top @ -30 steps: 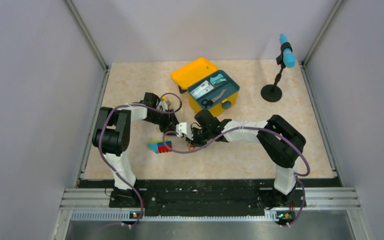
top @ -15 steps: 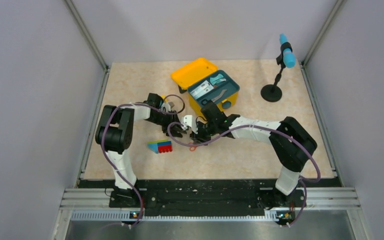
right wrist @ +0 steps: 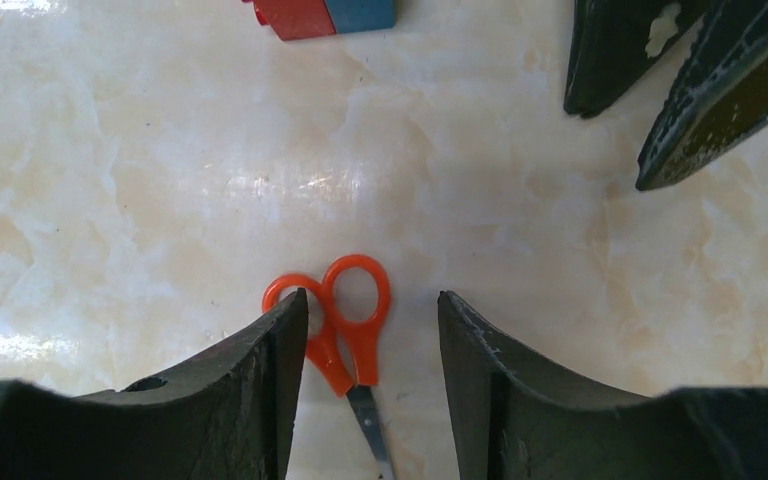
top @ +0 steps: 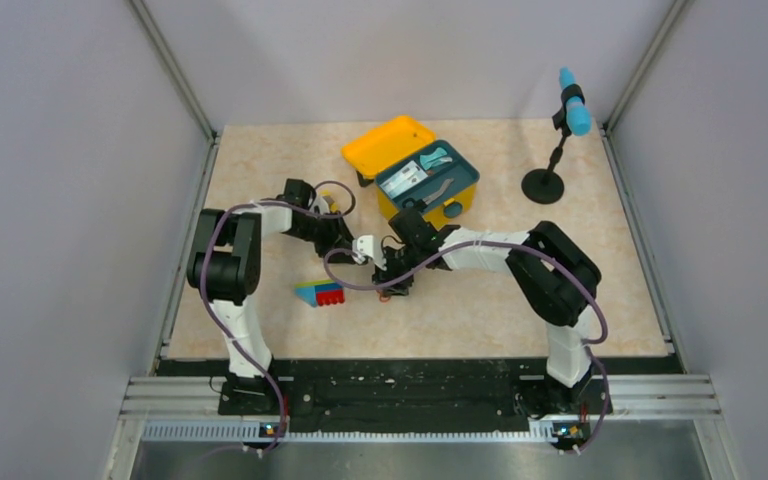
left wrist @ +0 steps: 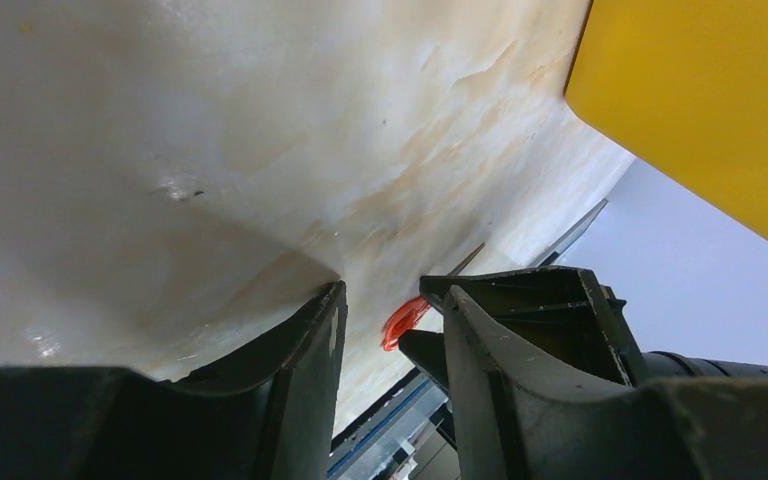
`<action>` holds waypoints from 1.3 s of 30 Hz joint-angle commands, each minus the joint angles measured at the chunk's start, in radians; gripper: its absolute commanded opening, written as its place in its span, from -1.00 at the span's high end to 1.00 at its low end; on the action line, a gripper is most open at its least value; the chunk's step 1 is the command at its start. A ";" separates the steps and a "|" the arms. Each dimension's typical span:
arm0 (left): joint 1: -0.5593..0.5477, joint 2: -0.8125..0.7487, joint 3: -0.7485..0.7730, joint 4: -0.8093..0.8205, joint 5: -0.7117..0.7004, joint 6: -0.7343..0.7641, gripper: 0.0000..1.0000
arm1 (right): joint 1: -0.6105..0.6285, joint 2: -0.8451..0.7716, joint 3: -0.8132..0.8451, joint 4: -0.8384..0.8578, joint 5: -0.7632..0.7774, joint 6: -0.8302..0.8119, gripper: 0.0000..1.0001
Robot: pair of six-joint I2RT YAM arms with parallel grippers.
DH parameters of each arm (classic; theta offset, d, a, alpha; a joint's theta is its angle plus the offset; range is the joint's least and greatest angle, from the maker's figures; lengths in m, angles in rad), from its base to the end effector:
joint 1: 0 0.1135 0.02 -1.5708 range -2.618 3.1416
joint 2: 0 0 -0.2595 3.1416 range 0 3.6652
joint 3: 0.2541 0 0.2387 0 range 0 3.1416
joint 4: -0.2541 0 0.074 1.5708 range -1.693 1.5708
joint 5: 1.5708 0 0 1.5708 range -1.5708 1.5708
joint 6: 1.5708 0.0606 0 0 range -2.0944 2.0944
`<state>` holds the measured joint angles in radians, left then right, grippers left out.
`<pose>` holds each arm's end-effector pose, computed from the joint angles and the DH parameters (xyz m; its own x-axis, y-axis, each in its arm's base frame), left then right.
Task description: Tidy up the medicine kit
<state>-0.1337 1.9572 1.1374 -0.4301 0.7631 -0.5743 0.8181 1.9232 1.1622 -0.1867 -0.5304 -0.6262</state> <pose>0.3477 -0.0890 0.1141 -0.9593 -0.2671 0.0915 -0.2486 0.6457 -0.7220 0.2456 0.3070 0.1386 0.0374 -0.6996 -0.7136 -0.9990 -0.0441 -0.0091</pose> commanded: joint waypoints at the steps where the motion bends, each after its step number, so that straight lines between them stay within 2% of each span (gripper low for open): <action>1: 0.013 0.009 0.028 0.010 -0.012 -0.004 0.08 | 0.018 0.067 0.098 -0.080 -0.045 -0.059 0.00; 9: 0.034 0.003 0.022 0.008 -0.001 -0.006 0.10 | 0.038 0.105 0.082 -0.157 0.046 -0.158 0.28; 14: 0.036 0.012 0.004 0.019 0.030 -0.022 0.10 | 0.040 0.068 -0.013 -0.096 0.088 -0.198 0.65; 22: 0.032 0.001 -0.059 0.048 0.044 -0.027 0.09 | 0.003 0.065 0.038 -0.064 0.040 -0.042 0.70; 32: 0.003 0.022 -0.076 0.062 0.073 -0.027 0.07 | -0.025 0.105 0.094 -0.062 0.033 0.015 0.89; 39: -0.015 0.056 -0.100 0.112 0.088 -0.047 0.07 | -0.067 0.118 0.131 0.008 0.010 0.167 0.94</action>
<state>-0.1379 1.9625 1.0550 -0.3569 0.8757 -0.6235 0.7860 1.9949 1.2491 -0.1867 -0.5442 -0.5510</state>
